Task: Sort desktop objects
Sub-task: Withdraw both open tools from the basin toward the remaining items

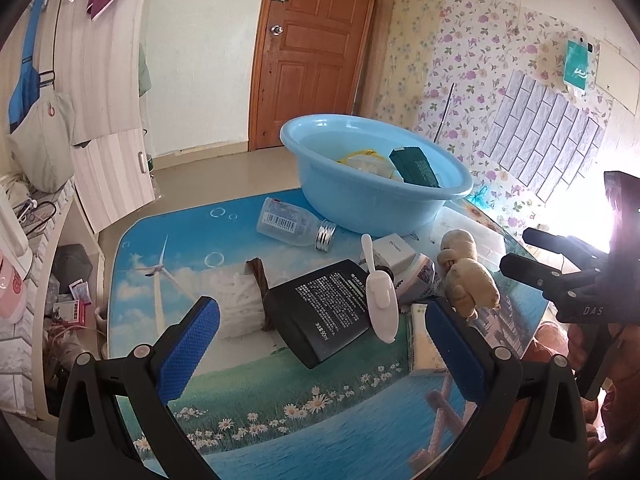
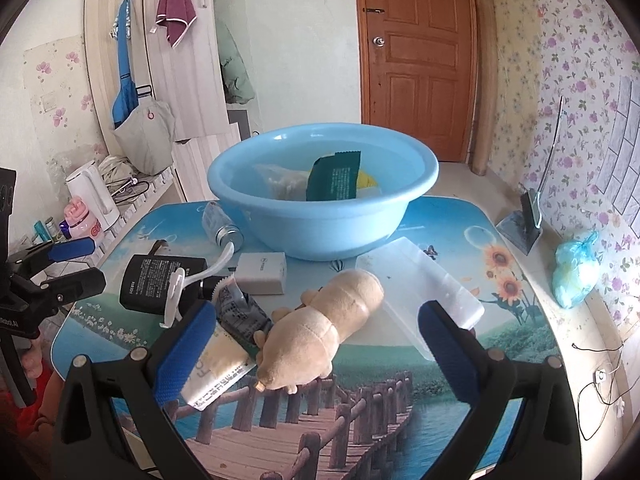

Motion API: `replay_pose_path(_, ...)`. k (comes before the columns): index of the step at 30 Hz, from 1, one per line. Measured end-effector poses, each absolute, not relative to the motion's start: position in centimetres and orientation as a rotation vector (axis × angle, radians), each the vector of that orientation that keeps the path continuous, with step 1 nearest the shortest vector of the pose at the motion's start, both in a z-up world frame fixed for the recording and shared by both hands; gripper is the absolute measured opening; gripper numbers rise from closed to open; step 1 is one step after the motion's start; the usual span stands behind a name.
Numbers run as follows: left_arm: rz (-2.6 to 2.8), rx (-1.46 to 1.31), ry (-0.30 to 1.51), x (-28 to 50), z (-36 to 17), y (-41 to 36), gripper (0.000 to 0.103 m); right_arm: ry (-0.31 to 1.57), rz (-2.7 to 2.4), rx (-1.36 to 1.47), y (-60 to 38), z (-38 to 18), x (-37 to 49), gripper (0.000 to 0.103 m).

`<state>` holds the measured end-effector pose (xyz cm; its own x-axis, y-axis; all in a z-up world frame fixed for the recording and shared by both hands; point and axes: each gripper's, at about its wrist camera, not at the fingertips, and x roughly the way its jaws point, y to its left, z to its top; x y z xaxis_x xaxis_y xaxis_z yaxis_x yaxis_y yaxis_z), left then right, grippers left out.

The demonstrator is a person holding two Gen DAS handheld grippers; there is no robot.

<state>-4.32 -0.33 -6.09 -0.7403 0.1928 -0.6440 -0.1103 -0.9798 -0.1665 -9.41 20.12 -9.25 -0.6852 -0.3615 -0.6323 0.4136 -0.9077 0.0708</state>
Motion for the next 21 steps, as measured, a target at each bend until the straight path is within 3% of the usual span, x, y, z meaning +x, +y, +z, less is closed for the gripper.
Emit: replay_pose_path(21, 2.754, -1.109, -0.187, -4.6, -7.5, -0.6, 0.103, 0.072, -2.578, 0.951, 21.4, -9.5, -9.5, 0.099)
